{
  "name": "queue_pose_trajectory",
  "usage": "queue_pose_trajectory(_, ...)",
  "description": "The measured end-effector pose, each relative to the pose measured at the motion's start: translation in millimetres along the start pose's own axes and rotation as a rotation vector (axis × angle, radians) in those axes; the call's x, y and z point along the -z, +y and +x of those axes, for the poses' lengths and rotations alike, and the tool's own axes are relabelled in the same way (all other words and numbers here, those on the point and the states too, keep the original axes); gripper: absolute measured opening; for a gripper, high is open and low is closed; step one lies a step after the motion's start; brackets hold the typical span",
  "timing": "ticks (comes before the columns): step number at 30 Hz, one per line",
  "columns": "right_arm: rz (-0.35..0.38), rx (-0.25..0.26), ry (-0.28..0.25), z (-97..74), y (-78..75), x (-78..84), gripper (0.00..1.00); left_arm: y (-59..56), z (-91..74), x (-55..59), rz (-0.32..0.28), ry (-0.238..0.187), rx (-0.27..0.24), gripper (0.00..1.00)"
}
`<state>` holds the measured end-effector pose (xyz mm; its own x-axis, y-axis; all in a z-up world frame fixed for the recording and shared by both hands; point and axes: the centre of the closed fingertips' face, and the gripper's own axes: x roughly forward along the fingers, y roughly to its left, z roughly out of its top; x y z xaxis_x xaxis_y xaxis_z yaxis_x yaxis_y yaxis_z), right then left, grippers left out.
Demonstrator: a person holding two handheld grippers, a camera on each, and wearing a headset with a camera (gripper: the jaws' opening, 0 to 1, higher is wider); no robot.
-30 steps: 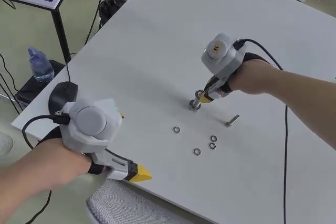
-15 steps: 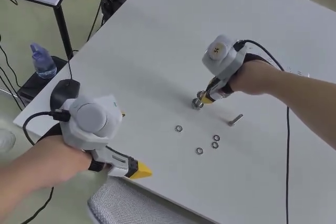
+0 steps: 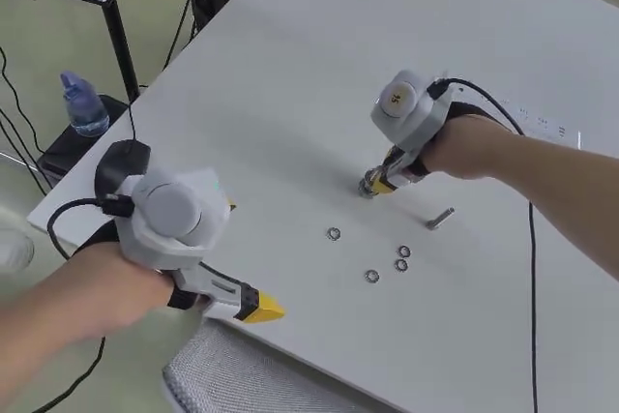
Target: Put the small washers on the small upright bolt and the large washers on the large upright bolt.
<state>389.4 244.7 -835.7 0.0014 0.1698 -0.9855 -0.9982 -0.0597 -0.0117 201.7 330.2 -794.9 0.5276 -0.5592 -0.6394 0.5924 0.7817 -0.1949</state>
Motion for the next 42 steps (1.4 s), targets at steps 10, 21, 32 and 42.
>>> queue_pose_trajectory(10,-0.003,0.006,0.011,11.9,-0.1,0.7,0.21,2.2,-1.1,-0.5,0.001,-0.002,-0.002,0.94)
queue_pose_trajectory(21,0.003,0.011,0.011,16.0,-1.3,2.8,0.21,3.8,-0.7,1.5,0.045,-0.006,-0.003,0.93)
queue_pose_trajectory(32,0.007,0.009,0.006,20.2,-7.0,4.6,0.22,3.0,0.8,6.5,0.056,0.019,-0.009,0.93)
queue_pose_trajectory(42,0.004,0.002,0.010,20.2,-4.9,6.7,0.22,1.4,2.2,6.9,0.059,0.030,0.004,0.90)
